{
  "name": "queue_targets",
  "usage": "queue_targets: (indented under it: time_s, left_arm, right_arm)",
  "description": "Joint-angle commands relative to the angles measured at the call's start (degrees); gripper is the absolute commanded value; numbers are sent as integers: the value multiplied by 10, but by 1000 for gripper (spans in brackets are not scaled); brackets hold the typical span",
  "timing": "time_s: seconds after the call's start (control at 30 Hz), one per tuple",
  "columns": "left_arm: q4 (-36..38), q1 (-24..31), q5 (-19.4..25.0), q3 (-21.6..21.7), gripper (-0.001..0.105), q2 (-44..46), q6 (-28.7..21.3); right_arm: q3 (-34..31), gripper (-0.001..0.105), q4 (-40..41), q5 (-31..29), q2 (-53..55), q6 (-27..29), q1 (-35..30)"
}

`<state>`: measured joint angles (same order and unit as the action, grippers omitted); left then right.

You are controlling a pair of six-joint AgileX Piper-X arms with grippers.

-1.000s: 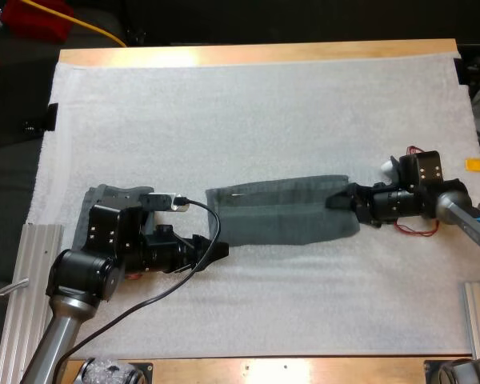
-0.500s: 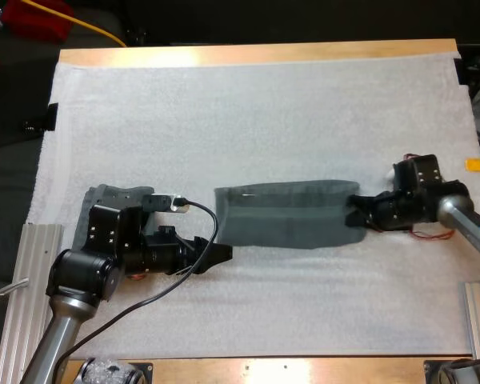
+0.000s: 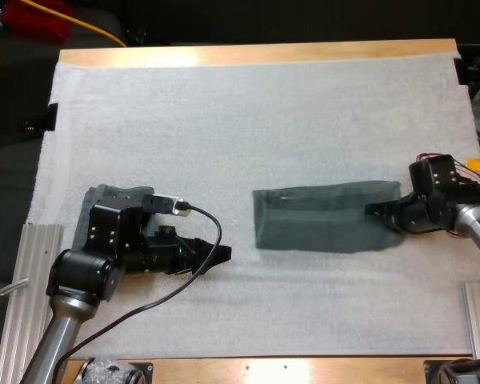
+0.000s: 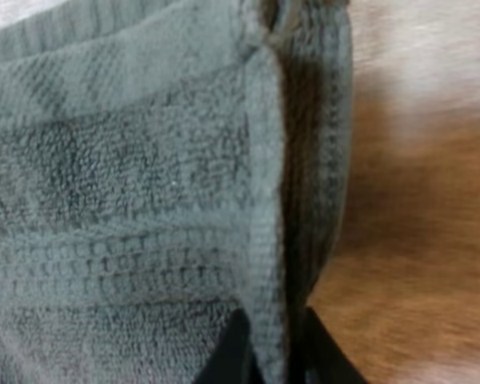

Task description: Pick towel from pile, fold and stack

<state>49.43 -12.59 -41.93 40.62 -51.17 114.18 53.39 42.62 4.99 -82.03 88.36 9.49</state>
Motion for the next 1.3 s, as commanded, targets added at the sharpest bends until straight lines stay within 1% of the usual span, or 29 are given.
queue_targets:
  time_s: [0.0,0.1,0.33,0.47,0.57,0.7,0.9,0.97,1.1,1.27]
  left_arm:
    - [-1,1,25,4,69,3,-14]
    - [-1,1,49,4,69,3,-18]
    - [-6,1,50,4,69,3,-18]
    - [-6,1,49,4,69,3,-18]
    - [-6,1,49,4,69,3,-18]
    - [-6,1,49,4,69,3,-18]
    - [-4,1,49,4,69,3,-18]
    - [-4,1,49,4,69,3,-18]
    - [-4,1,44,4,69,3,-18]
    - [-4,1,36,4,69,3,-18]
  right_arm:
    - [-2,2,15,-22,12,6,0]
    - [1,2,19,-32,31,6,0]
    - [25,2,28,-37,47,1,6]
    - [40,2,28,-30,47,-8,37]
    - [47,2,16,-17,47,-32,70]
    - [46,2,-18,29,41,-74,119]
    - [46,2,-70,85,18,-134,169]
    - [46,2,-86,104,9,-150,180]
    - [46,2,-114,111,-13,-181,201]
    - [46,2,-144,142,-42,-217,211]
